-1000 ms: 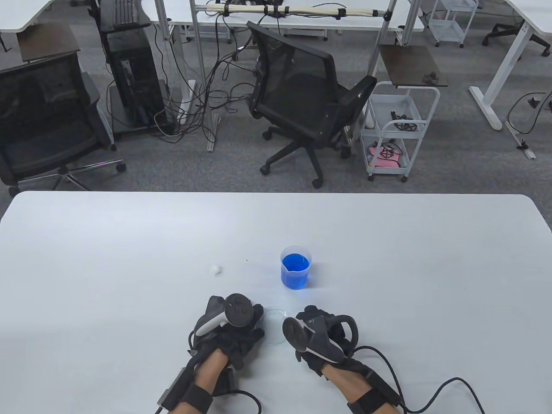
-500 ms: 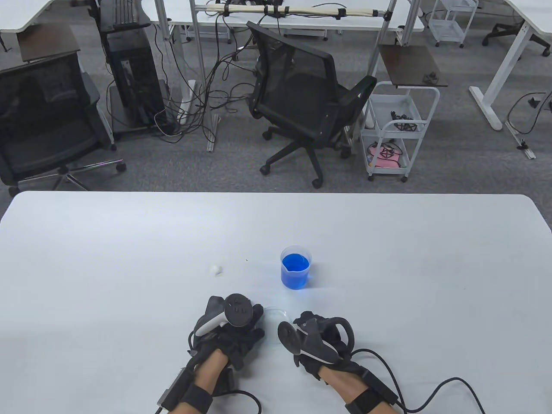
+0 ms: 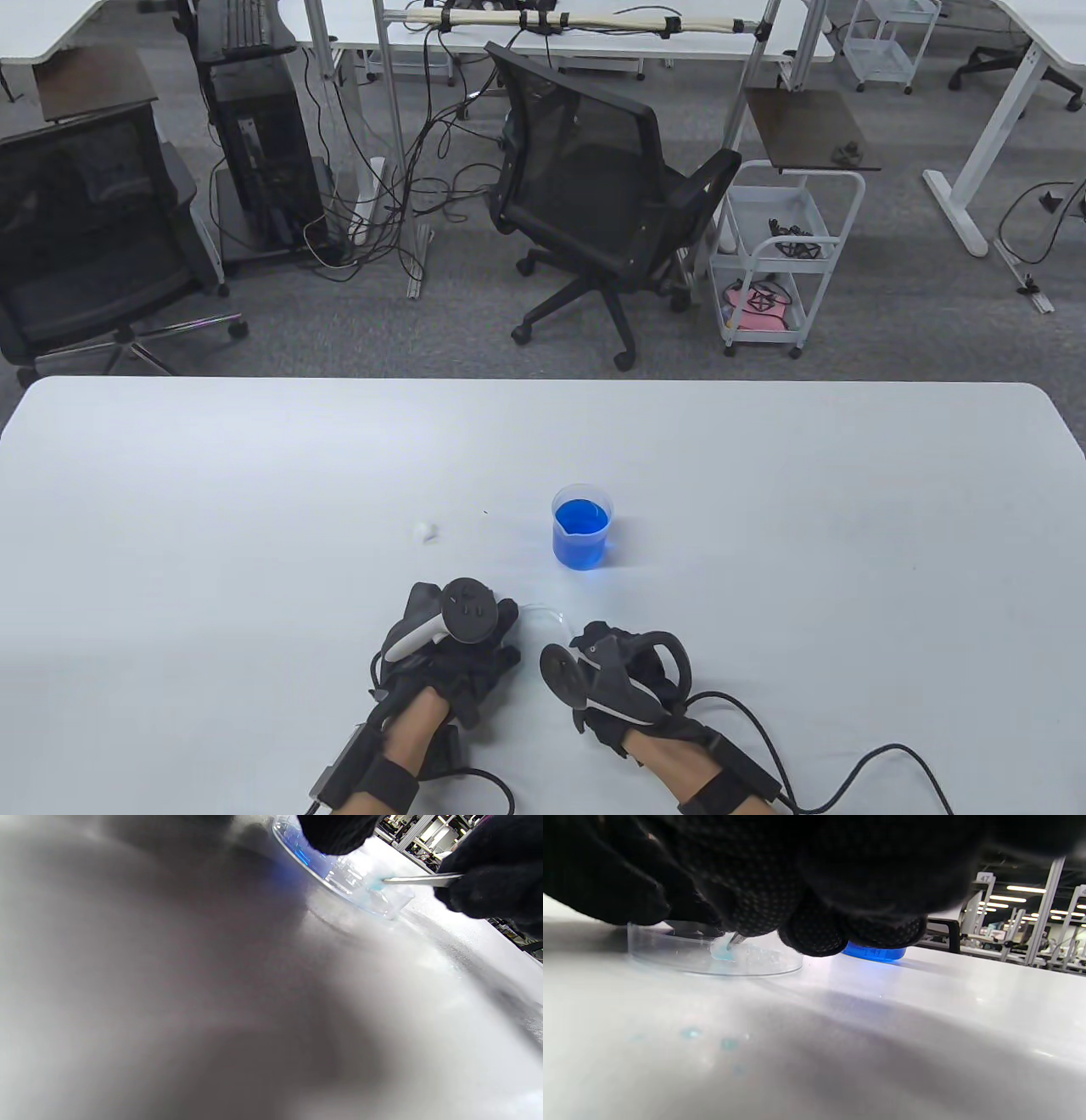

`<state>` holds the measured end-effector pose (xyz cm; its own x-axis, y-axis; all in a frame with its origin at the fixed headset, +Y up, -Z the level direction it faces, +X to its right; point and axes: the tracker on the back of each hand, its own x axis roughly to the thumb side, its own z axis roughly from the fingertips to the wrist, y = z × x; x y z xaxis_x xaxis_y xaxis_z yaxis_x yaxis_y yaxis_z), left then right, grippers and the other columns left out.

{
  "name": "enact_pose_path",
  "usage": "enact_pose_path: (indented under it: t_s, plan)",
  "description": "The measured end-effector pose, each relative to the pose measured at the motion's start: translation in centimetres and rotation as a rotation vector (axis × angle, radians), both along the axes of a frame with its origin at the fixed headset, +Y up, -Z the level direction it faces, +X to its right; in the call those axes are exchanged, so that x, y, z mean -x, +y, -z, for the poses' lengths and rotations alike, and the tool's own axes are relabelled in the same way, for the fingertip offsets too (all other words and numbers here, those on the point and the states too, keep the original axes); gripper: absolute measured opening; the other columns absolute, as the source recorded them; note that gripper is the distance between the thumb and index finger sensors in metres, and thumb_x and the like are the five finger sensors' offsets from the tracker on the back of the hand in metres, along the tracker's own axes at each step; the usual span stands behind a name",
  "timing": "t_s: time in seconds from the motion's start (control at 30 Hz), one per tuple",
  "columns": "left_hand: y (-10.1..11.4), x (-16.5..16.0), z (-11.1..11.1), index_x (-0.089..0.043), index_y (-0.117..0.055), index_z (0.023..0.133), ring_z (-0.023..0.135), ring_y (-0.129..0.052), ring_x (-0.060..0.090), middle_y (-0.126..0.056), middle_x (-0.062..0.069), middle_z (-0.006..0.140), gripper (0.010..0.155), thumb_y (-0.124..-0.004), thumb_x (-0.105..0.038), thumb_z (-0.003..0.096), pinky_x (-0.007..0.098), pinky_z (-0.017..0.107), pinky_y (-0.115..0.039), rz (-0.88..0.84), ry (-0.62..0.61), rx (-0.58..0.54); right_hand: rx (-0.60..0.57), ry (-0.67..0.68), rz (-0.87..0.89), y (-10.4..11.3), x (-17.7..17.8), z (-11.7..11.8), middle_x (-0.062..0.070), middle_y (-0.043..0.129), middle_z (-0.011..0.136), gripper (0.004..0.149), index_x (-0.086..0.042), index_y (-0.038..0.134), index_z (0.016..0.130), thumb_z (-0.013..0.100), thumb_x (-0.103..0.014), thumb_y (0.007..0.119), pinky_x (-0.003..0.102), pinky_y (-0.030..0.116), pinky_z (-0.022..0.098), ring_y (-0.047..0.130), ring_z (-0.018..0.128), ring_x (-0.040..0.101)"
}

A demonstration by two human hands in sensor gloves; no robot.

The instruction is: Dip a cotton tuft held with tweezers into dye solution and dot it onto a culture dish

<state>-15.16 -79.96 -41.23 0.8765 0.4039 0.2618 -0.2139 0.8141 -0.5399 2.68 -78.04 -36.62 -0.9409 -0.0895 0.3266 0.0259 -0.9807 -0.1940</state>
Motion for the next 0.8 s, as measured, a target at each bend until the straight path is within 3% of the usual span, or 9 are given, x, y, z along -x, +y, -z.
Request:
enact_pose_path:
  t_s: [0.17, 0.37, 0.8]
  plan:
    - [0.0, 0.0, 0.0, -0.018, -0.027, 0.116, 0.106, -0.011, 0.052, -0.014, 0.022, 0.123, 0.067, -0.062, -0.039, 0.0633, 0.077, 0.066, -0.017, -0.001, 0.0, 0.0, -0.007, -0.002, 0.007, 0.2, 0.0, 0.1, 0.024, 0.103, 0.052, 0.041, 0.001, 0.109, 0.049, 0.026, -0.028, 0.093, 0.031, 0.088, 0.004, 0.098, 0.015, 0.016]
    - [0.0, 0.0, 0.0, -0.018, -0.027, 0.116, 0.106, -0.011, 0.052, -0.014, 0.022, 0.123, 0.067, -0.063, -0.039, 0.0633, 0.077, 0.066, -0.017, -0.001, 0.0, 0.0, -0.067, -0.004, 0.087, 2.5, -0.2, -0.3, 0.024, 0.103, 0.052, 0.041, 0.001, 0.109, 0.049, 0.026, -0.029, 0.093, 0.031, 0.088, 0.004, 0.098, 0.014, 0.016]
    - [0.0, -0.1, 0.0, -0.018, -0.027, 0.116, 0.106, -0.011, 0.052, -0.014, 0.022, 0.123, 0.067, -0.062, -0.039, 0.0633, 0.077, 0.066, -0.017, 0.002, 0.001, 0.0, 0.0, 0.014, -0.007, 0.1, 1.0, 0.2, 0.024, 0.103, 0.052, 0.041, 0.001, 0.109, 0.049, 0.026, -0.028, 0.093, 0.031, 0.088, 0.004, 0.098, 0.015, 0.016]
